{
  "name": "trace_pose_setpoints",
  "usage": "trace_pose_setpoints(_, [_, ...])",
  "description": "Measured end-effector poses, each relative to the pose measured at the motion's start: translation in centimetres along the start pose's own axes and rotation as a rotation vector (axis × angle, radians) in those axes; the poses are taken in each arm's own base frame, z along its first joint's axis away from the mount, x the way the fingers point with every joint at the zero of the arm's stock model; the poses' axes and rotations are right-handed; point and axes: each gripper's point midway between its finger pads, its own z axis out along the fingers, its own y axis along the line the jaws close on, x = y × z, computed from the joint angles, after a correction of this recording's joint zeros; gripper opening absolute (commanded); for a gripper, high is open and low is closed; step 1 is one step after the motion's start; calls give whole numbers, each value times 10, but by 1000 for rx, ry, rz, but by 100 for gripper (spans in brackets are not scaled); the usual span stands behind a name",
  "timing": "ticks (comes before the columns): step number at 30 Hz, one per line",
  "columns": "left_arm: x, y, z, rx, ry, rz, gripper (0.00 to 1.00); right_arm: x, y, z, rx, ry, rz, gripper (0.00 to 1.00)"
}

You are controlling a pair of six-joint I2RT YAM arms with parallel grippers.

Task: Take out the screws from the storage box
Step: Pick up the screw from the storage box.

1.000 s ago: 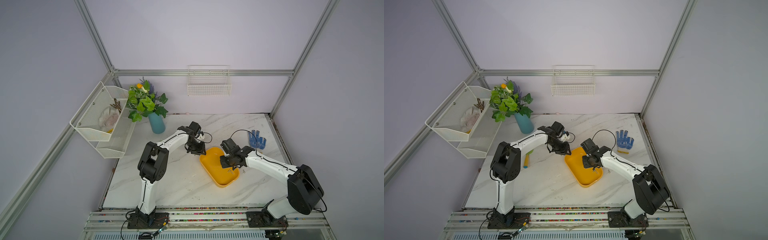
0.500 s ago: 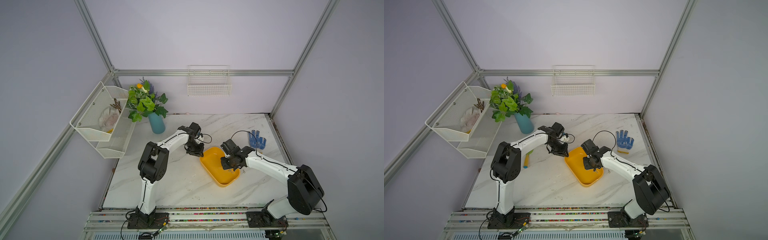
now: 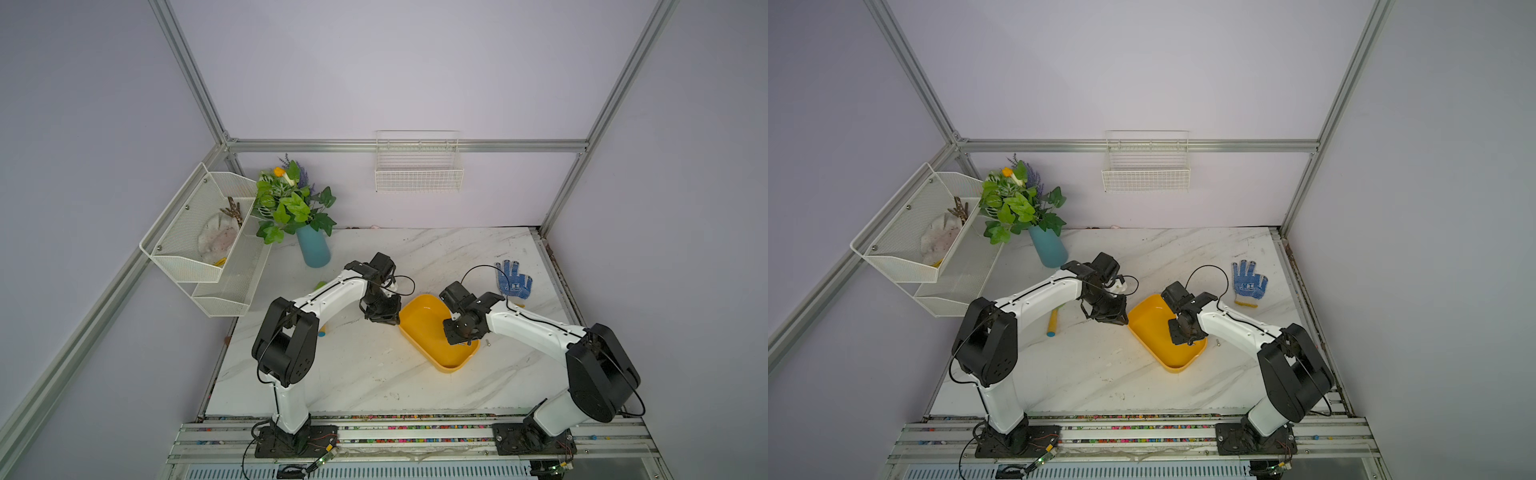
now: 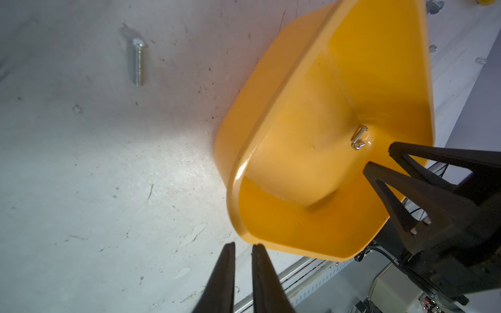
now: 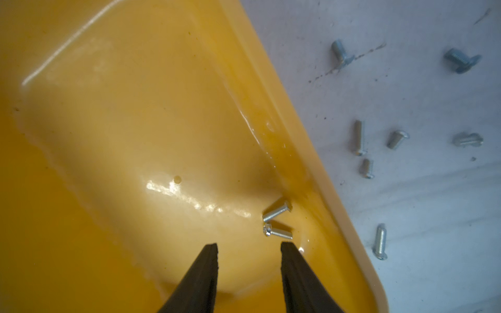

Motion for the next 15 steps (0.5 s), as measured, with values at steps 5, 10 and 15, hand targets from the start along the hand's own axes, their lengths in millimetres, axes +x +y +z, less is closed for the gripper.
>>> trace_pose_setpoints(5, [-2, -1, 2, 10, -10, -4, 18, 11, -9, 3, 53, 47, 25, 50])
trace_pose_setpoints(10, [-2, -3, 1, 17, -9, -3, 18, 26, -13, 21, 105, 132, 53, 49])
trace_pose_setpoints(15, [-3, -2, 1, 18, -12, 0, 19, 27, -12, 28, 134, 138, 46, 48])
